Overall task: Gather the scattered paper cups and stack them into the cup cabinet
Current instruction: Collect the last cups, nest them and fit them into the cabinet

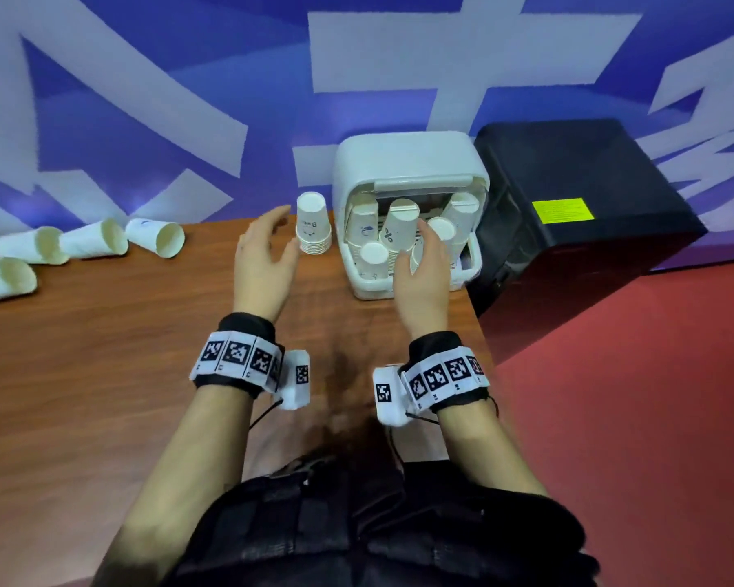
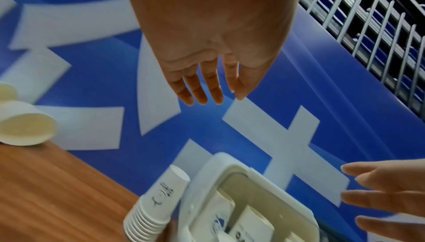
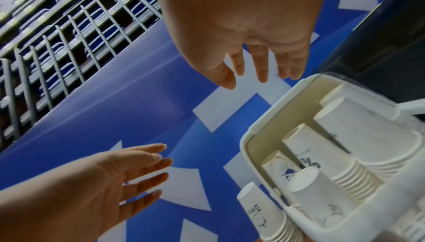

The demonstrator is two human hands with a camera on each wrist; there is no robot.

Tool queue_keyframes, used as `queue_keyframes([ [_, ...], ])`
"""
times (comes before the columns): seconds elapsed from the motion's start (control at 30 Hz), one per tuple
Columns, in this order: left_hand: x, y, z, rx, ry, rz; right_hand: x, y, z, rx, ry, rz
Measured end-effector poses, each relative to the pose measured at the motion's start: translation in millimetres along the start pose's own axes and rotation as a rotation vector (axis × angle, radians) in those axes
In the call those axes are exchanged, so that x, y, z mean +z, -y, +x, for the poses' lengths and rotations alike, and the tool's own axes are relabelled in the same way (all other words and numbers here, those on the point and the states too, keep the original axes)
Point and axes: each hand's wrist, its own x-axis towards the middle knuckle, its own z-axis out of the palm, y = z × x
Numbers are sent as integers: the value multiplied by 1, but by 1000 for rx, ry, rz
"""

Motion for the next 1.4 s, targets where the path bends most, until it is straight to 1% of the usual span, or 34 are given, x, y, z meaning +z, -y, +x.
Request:
queue_keyframes([
  [0.13, -45, 13, -18, -7, -45, 11, 37, 28, -20, -6, 105, -8],
  [0.2, -72, 25, -27, -17, -97, 22, 60, 42, -35, -58, 173, -20],
  [0.23, -86, 32, -31, -34, -123, 27, 72, 48, -42, -81, 210, -29],
  [0.33, -128, 54, -45, -95, -174, 40, 107, 69, -65, -87, 327, -53],
  [0.47, -184, 87, -56, -156, -200, 64, 154, 102, -96, -119, 454, -96],
  [0.57, -228, 109, -60, -196, -219, 76, 191, 127, -120, -126, 524, -112],
  [0.8, -333, 168, -57, -282, -251, 98, 282, 179, -173, -95, 626, -119],
  [0.97, -392, 210, -48, -316, -255, 108, 341, 209, -194, -85, 654, -129],
  [1.13, -434, 250, -33, -363, -245, 98, 396, 227, -205, -96, 691, -165],
  [1.23, -451, 276, -17, -402, -251, 89, 423, 230, -201, -91, 710, -212],
  [1.33, -462, 303, 1, -472, -271, 100, 452, 228, -191, -102, 713, -257],
  [1.4, -465, 323, 13, -549, -289, 107, 472, 227, -182, -119, 714, -283],
])
